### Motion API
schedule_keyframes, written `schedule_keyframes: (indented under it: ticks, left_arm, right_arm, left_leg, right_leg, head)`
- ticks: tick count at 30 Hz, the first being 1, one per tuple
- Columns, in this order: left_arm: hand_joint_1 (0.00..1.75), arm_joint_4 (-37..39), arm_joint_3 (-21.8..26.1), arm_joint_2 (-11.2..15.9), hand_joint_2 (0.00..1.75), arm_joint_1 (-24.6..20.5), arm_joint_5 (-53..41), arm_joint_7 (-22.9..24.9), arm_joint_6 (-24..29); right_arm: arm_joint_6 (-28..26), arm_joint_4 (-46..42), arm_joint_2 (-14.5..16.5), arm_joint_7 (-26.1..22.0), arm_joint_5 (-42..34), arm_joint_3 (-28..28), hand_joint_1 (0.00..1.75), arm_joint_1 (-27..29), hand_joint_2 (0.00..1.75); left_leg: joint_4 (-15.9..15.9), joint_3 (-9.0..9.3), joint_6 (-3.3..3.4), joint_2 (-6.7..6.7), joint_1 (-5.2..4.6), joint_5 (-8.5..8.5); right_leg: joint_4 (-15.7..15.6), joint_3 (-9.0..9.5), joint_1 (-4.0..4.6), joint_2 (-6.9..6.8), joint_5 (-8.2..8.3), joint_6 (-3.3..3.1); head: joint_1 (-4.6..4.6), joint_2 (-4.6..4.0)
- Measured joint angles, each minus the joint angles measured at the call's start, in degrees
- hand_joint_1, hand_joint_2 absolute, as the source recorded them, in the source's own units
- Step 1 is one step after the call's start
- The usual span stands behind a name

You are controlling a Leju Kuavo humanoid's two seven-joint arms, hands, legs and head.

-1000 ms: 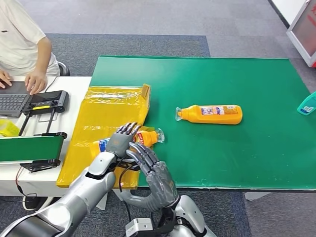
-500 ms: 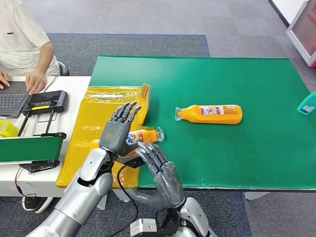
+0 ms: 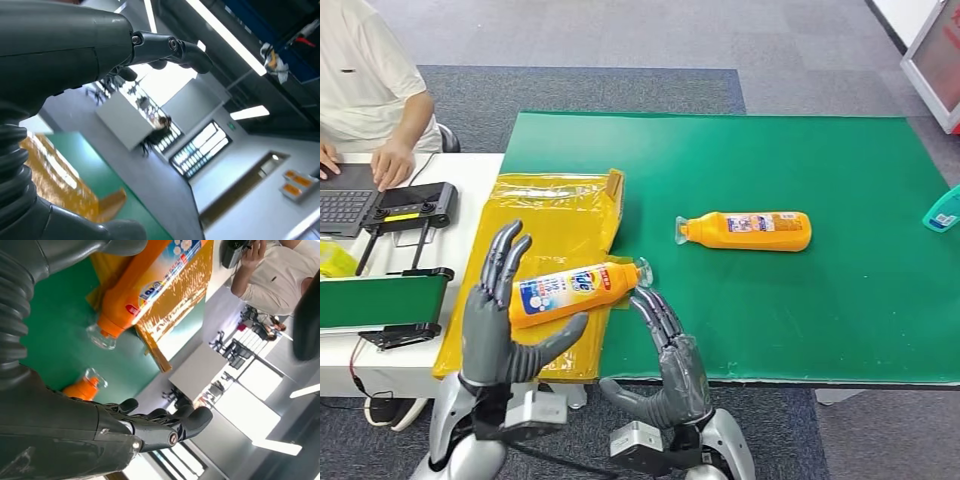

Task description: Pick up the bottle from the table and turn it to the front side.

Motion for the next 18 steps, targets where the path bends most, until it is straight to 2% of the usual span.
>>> schedule_keyframes:
  ticks: [3, 7, 12, 18]
  left_arm:
    - [0.0, -3.82, 1.11, 0.56, 1.75, 6.03, 5.67, -4.17, -2.0]
    - [0.0, -7.33, 2.63, 1.03, 1.75, 11.68, 10.3, -5.96, -2.65]
    - [0.0, -9.66, 4.16, 1.27, 1.75, 16.28, 16.54, -8.17, -4.42]
    - [0.0, -10.3, 5.53, 1.31, 1.75, 19.96, 26.28, -11.32, -9.44]
  right_arm:
    - [2.24, -1.26, 0.0, -0.82, -3.85, -2.42, 0.0, 1.17, 1.75]
    - [3.25, -2.92, 0.0, -1.3, -5.4, -5.29, 0.0, 2.19, 1.75]
    - [4.72, -4.72, 0.0, -1.54, -7.29, -7.55, 0.0, 3.08, 1.75]
    - [9.59, -6.41, 0.0, -2.18, -13.28, -9.35, 0.0, 4.11, 1.75]
  left_leg:
    - [0.0, -0.01, 0.0, 0.0, 0.0, -0.01]
    - [0.0, -0.02, 0.02, 0.0, 0.0, -0.02]
    - [0.0, 0.0, 0.01, 0.0, 0.0, -0.01]
    - [0.0, 0.01, 0.01, -0.01, 0.0, -0.01]
  right_leg:
    - [0.0, -0.01, 0.0, 0.0, -0.02, -0.01]
    - [-0.01, -0.01, 0.0, -0.01, -0.04, -0.02]
    - [-0.01, 0.0, 0.01, 0.0, -0.03, -0.02]
    - [-0.01, 0.02, 0.01, -0.01, -0.01, -0.02]
  head:
    - [-0.01, 0.0]
    - [-0.01, 0.0]
    - [-0.01, 0.0]
    - [0.01, 0.0]
